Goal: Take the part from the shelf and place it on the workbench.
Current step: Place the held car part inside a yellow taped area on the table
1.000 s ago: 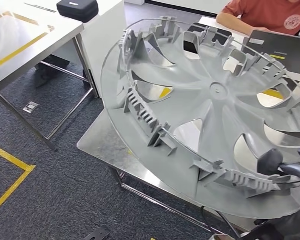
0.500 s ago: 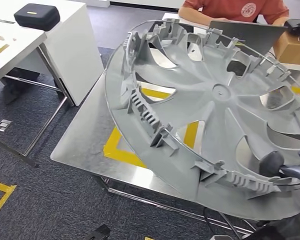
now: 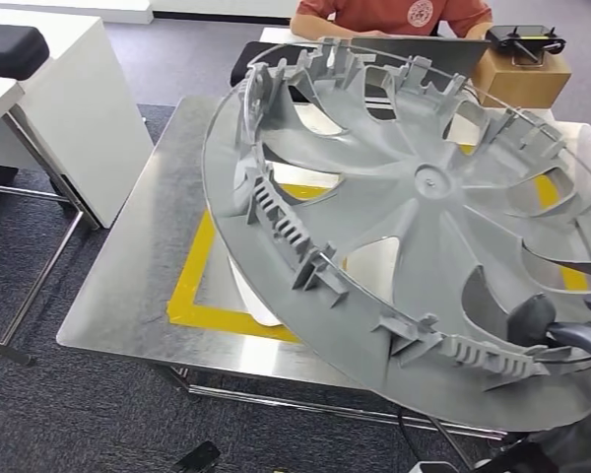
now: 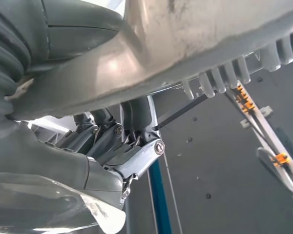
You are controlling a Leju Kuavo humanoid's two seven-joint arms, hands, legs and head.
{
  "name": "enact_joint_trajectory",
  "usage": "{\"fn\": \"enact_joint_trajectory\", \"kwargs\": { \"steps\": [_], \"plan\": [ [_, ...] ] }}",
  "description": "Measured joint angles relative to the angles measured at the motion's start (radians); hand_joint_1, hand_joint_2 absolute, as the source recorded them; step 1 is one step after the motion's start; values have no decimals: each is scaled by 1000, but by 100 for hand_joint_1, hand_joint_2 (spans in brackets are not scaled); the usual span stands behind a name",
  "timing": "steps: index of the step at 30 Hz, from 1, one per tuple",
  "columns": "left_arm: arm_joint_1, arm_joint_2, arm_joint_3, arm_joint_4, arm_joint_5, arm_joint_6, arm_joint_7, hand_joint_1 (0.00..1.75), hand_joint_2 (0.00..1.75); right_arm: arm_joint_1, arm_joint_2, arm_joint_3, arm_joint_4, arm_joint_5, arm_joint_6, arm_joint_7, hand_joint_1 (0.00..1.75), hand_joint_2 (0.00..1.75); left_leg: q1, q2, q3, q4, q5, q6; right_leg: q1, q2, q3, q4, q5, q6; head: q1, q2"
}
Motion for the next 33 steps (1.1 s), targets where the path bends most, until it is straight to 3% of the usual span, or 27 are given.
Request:
{"fn": "enact_joint_trajectory", "kwargs": {
  "steps": [7, 24, 33],
  "plan": [
    [1, 0, 0, 0, 1, 0, 2, 0, 0, -1, 0, -1, 5, 0, 0, -7, 175, 175, -3, -4, -1, 2, 1, 7, -3, -4, 4, -9, 5, 8, 0, 0],
    [10, 2, 0, 0, 6, 9, 2, 0, 0, 35, 4, -57, 23, 3, 0, -24, 175, 175, -1, -4, -2, 2, 1, 8, -1, -4, 3, -9, 5, 10, 0, 0],
    [18, 2, 2, 0, 13, 15, 1, 0, 0, 66, 11, -160, 50, 3, 0, -12, 175, 175, 0, -4, -2, 2, 1, 8, -1, -5, 3, -9, 5, 10, 0, 0]
  ]
}}
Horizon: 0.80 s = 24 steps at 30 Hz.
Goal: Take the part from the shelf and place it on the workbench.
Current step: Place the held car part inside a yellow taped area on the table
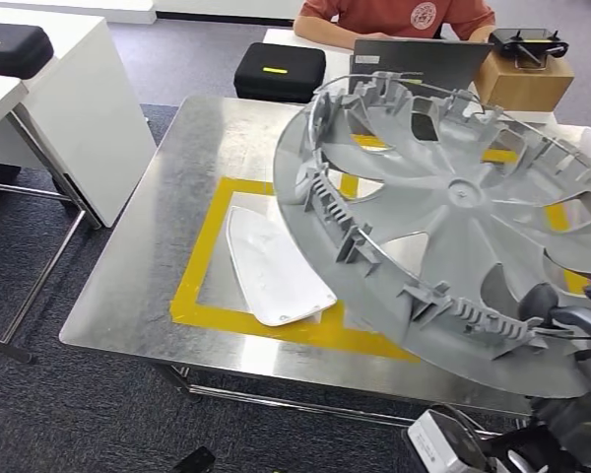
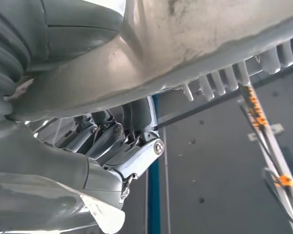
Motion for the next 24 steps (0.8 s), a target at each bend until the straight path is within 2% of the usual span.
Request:
{"fn": "enact_joint_trajectory", "kwargs": {
  "steps": [12, 24],
  "plan": [
    [8, 0, 8, 0, 5, 2, -5, 0, 0, 32, 16, -145, 49, 0, 0, 16, 175, 175, 0, 0, -1, 0, 0, 0, 0, 0, -1, 0, 0, 0, 0, 0],
    [10, 0, 11, 0, 5, 3, -5, 0, 0, 46, 28, -225, 91, 0, 0, 17, 175, 175, 0, 0, -1, 0, 0, 0, 0, 0, -1, 0, 0, 0, 0, 0]
  ]
}}
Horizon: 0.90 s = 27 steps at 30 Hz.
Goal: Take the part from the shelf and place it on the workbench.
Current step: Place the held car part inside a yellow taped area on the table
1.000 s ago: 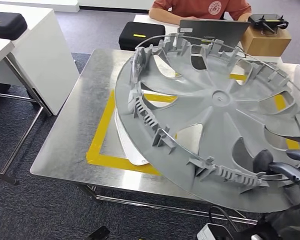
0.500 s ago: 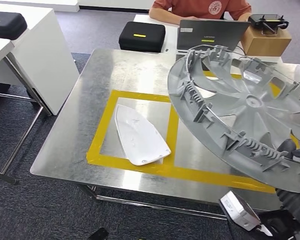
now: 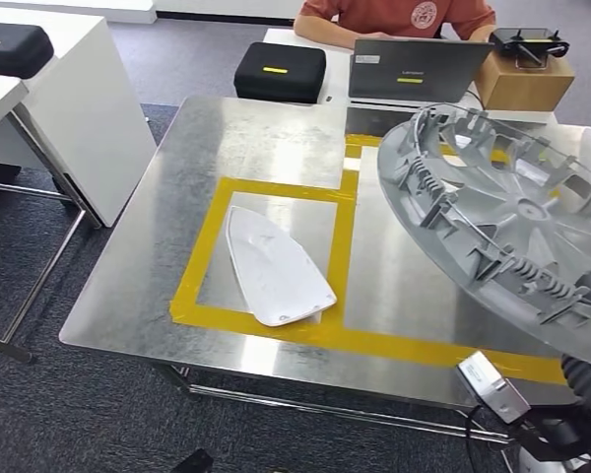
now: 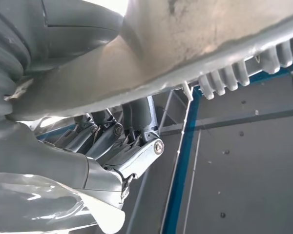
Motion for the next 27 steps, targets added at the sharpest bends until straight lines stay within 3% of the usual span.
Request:
{"fn": "enact_joint_trajectory", "kwargs": {
  "steps": [27],
  "plan": [
    [2, 4, 24, 0, -6, 0, 11, 0, 0, 11, 21, -171, 195, 0, 0, -19, 175, 175, 0, -1, -1, 0, 0, 0, 0, 0, -1, 0, 0, 1, 0, 0]
  ]
}}
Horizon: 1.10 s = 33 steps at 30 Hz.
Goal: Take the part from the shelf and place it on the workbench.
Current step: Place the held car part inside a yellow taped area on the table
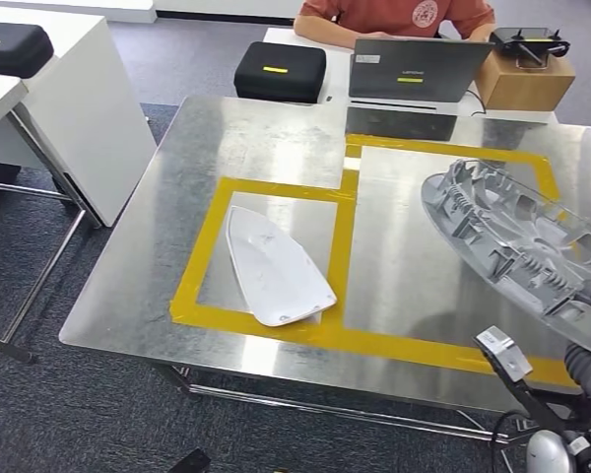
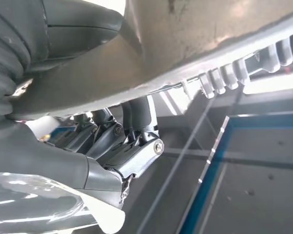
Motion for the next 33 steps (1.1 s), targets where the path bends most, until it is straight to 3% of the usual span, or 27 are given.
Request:
{"fn": "enact_joint_trajectory", "kwargs": {
  "steps": [18, 33],
  "plan": [
    [7, 4, 15, 0, -6, 2, 0, 0, 0, 16, -72, -50, 152, 0, -1, 57, 175, 175, 0, 0, -1, 0, -1, 1, 0, 0, -1, 0, 0, 0, 0, 0],
    [11, 5, 16, 0, -15, -4, 1, 0, 0, 24, -78, -49, 167, 0, -2, -7, 175, 175, 0, 0, -1, 0, -1, 1, 0, 0, -1, 0, -1, 1, 0, 0]
  ]
}}
